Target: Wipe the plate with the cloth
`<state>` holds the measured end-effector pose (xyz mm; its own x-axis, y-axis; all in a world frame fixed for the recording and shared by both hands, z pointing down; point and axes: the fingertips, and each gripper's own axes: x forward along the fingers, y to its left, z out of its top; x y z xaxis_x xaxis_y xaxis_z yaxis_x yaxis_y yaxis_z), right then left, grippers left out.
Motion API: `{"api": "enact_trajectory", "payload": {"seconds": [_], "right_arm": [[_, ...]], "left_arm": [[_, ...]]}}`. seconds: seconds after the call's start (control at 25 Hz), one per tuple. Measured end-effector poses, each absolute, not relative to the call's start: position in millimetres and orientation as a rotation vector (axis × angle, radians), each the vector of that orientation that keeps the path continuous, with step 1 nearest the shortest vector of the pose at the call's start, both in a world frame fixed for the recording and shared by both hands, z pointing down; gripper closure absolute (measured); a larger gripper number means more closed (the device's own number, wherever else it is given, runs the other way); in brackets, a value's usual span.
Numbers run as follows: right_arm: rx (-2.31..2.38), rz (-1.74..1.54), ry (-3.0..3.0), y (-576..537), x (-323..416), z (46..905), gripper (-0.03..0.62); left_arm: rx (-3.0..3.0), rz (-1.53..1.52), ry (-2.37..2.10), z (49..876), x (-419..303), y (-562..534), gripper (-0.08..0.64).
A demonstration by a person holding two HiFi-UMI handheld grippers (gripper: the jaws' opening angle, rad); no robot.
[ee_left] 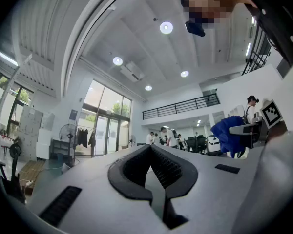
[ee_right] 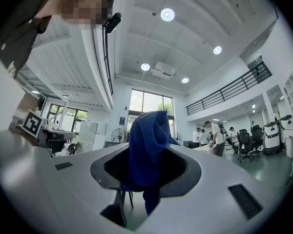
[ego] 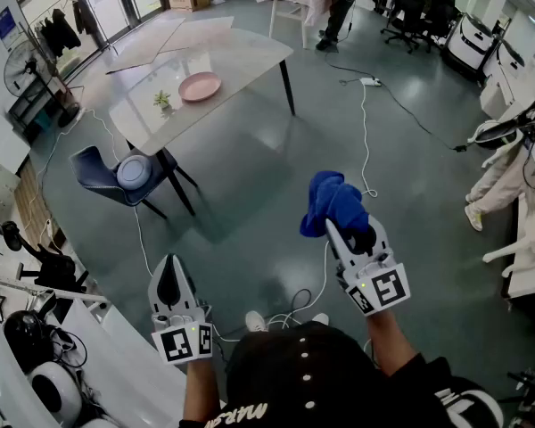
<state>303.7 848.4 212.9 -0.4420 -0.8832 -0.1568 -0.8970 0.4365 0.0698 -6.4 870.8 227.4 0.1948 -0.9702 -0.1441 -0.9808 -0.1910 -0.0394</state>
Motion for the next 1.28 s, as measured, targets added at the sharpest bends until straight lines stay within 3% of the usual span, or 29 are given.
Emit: {"api": "enact_trajectory", "payload": {"seconds": [0.68, 0.72, 0.8, 0.84, 1.28], "right_arm": [[-1.578, 0.175, 2.558, 841.8, 285.4, 212.9, 0.442], [-1.580, 0.175, 2.562, 840.3, 281.7, 213.8, 0.442], [-1.579, 0.177, 2.562, 838.1, 273.0, 214.6, 0.442], [-1.581, 0.178, 2.559, 836.7, 268.5, 214.9, 0.442], [-1.650, 0.192, 2.495, 814.9, 219.1, 216.5, 0.442]], "left_arm": [[-2.328, 0.081, 1.878, 229.7, -15.2, 862.9, 0.549], [-2.322, 0.075, 1.888, 230.3, -19.2, 861.0, 0.524], [-2.327, 0.064, 1.937, 236.0, -31.3, 854.6, 0.310], [-2.332, 0.059, 1.963, 239.6, -38.5, 850.8, 0.291], [-2.378, 0.024, 1.923, 247.5, -96.9, 819.5, 0.272]]}}
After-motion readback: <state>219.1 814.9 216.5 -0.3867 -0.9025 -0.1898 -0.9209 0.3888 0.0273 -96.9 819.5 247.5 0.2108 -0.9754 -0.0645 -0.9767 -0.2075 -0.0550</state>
